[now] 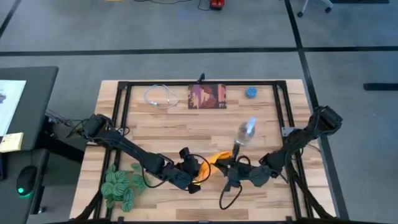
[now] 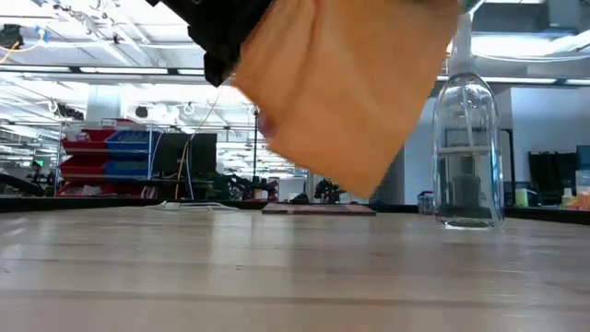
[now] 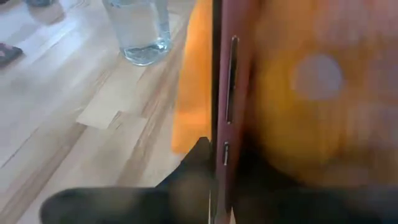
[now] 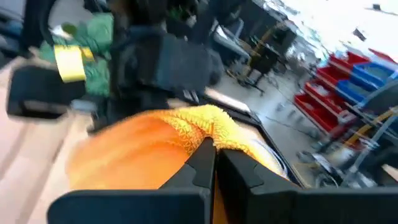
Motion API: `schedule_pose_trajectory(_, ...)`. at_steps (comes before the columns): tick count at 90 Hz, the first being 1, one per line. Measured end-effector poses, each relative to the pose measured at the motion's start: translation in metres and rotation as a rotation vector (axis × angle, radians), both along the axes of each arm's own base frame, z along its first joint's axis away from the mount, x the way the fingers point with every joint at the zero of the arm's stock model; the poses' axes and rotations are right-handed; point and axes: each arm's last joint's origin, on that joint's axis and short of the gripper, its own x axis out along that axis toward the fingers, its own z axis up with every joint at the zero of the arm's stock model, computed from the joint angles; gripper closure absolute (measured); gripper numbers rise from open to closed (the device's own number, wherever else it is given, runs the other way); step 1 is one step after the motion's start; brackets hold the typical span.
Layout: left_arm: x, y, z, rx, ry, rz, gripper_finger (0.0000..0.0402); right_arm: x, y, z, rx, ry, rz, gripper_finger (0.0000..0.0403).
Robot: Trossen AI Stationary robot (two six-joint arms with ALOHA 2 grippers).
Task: Apply microfiber cloth
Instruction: Wipe the pink cellphone using microfiber cloth
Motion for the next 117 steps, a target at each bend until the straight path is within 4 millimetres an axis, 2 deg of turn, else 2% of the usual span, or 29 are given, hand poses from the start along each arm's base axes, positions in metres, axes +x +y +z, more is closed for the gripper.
schedule_pose_trajectory(16,-0.002,-0.001,-0.001,0.006,0.003,0.002,0.0393,-0.011,0.004,-0.009,0.077,0.063,-0.011,0.0403)
schedule_pose_trajectory(40,-0.001,-0.002,0.001,0.019,-0.010,0.007,0.0393,-0.006,0.014,-0.039,0.117,0.150,0.057,0.0403)
schedule_pose_trajectory(50,-0.001,-0.002,0.001,0.018,-0.011,0.007,0.0393,-0.010,0.020,-0.037,0.075,0.152,0.090,0.0403)
schedule_pose_trajectory(64,-0.001,-0.002,0.001,0.017,-0.012,0.006,0.0393,-0.012,0.027,-0.019,-0.046,0.053,0.070,0.0403)
schedule_pose_trajectory(74,0.000,-0.002,0.001,0.015,-0.019,0.004,0.0393,-0.007,0.024,-0.010,-0.108,0.007,0.055,0.0403)
schedule_pose_trajectory(85,0.001,-0.004,0.003,0.016,-0.038,-0.006,0.0393,-0.001,0.016,-0.009,-0.116,0.009,0.030,0.0403)
schedule_pose_trajectory(103,0.003,-0.004,0.006,0.021,-0.070,-0.013,0.0393,0.008,0.006,-0.030,-0.054,0.117,0.073,0.0403)
schedule_pose_trajectory(117,0.004,-0.005,0.008,0.014,-0.088,-0.014,0.0393,0.011,0.006,-0.045,-0.059,0.167,0.062,0.0403)
